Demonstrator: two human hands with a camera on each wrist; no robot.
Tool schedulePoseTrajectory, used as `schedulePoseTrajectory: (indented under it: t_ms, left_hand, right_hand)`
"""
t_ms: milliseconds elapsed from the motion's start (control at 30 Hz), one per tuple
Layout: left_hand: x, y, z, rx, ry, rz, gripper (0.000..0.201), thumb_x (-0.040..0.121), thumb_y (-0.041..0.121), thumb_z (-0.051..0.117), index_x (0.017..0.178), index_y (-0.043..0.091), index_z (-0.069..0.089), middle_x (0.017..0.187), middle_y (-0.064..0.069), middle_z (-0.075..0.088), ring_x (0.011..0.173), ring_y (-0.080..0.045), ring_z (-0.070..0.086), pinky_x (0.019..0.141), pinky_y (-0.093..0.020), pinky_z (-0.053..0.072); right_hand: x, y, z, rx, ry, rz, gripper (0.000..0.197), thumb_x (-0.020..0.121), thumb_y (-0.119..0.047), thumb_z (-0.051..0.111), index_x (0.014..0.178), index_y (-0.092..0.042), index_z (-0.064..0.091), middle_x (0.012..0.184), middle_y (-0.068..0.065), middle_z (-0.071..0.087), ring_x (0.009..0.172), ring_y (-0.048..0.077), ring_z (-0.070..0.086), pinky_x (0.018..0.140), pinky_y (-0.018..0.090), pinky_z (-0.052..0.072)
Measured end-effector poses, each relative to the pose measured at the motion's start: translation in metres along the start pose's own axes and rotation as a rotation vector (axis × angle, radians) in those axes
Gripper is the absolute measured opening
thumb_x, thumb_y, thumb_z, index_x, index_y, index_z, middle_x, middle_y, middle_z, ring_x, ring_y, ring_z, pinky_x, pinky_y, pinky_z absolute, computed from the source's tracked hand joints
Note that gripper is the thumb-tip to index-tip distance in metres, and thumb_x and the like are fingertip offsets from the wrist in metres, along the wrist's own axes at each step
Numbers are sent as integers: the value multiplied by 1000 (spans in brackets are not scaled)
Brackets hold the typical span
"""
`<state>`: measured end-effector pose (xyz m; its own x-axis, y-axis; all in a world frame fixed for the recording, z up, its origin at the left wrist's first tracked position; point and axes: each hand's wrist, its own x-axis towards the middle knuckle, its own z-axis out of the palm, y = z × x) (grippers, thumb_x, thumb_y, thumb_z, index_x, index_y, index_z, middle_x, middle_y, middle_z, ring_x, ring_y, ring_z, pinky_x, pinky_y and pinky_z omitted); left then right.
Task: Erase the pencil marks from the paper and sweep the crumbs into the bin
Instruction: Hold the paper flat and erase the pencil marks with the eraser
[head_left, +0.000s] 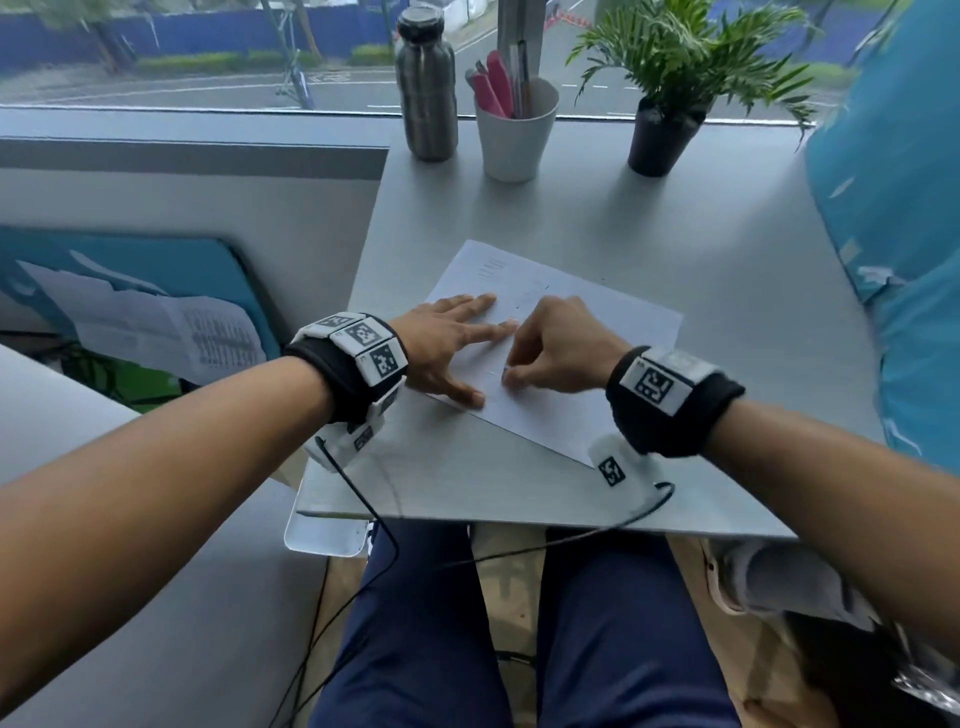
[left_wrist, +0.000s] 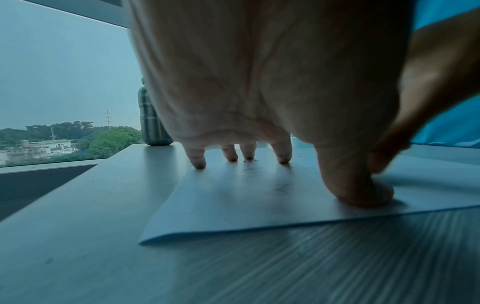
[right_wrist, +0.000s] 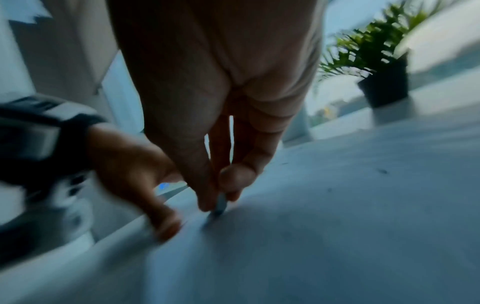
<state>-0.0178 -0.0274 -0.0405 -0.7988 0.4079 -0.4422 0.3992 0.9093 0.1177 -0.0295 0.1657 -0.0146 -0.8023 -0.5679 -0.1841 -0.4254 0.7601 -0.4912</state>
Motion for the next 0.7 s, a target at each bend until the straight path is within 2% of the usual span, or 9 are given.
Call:
schedulePoseTrajectory:
  t_ms: [100,167,233,367,433,500,600,633,700]
  left_hand:
    - [-1,2,-1,-2,9,-7,104,76,68,64,153,41,0,162,-3,-13,149,-22,-7,121,-37,1]
    - [-1,0,0,15,13,1,104,74,72,63,153,41,2,162,-3,-13,150,-24,-6,122,-41,5]
    - [0,-2,1,34,22,7,104,72,75,60,153,42,3,162,-3,-13,150,-24,-6,121,-43,7]
    - [0,0,0,32,13,-15,104,73,74,61,152,44,1,162,-1,-13,149,-23,-5,121,-42,6]
    - [0,-1,1,38,10,-8,103,72,77,59,152,43,4,162,-2,-14,149,-24,-6,121,-43,7]
    - [2,-3,1,50,9,-7,103,71,78,58,152,43,5,162,-3,-14,150,-25,-6,121,-44,7]
    - [3,0,0,37,-3,-24,104,72,77,59,152,45,-1,162,-1,-14,149,-25,-7,121,-47,7]
    - [2,0,1,37,-4,-26,104,72,77,59,152,44,0,162,-1,-15,149,-25,-7,121,-47,7]
    - [2,-1,2,38,-3,-22,103,72,78,58,153,42,4,162,-2,-16,149,-24,-8,121,-45,6]
  right_hand:
    - [12,13,-12,46,129,92,8,70,-20,76,74,-13,79,65,-2,71,61,10,62,60,14,45]
    - [3,0,-1,12,46,6,6,69,-17,76,70,-12,78,65,0,72,59,11,63,60,14,47]
    - [-1,-6,5,4,-20,-51,6,68,-18,77,71,-13,79,67,0,72,60,9,62,56,11,43]
    - [15,9,-9,37,133,69,9,69,-21,76,72,-13,78,71,3,73,62,11,60,63,17,43]
    - [6,-5,4,7,35,-16,5,68,-17,76,68,-13,77,66,1,72,55,6,56,57,12,39]
    - [3,-8,8,3,-36,-54,4,68,-18,77,70,-14,78,66,0,72,55,4,57,56,8,37]
    - [18,6,-9,19,109,63,10,70,-21,76,74,-12,79,71,2,74,65,9,62,66,15,44]
    - [18,4,-7,16,110,56,9,69,-20,76,72,-12,78,69,1,73,64,10,63,69,18,47]
    - [7,-11,5,-12,9,-36,5,67,-18,75,66,-13,76,59,-3,68,53,5,58,63,17,47]
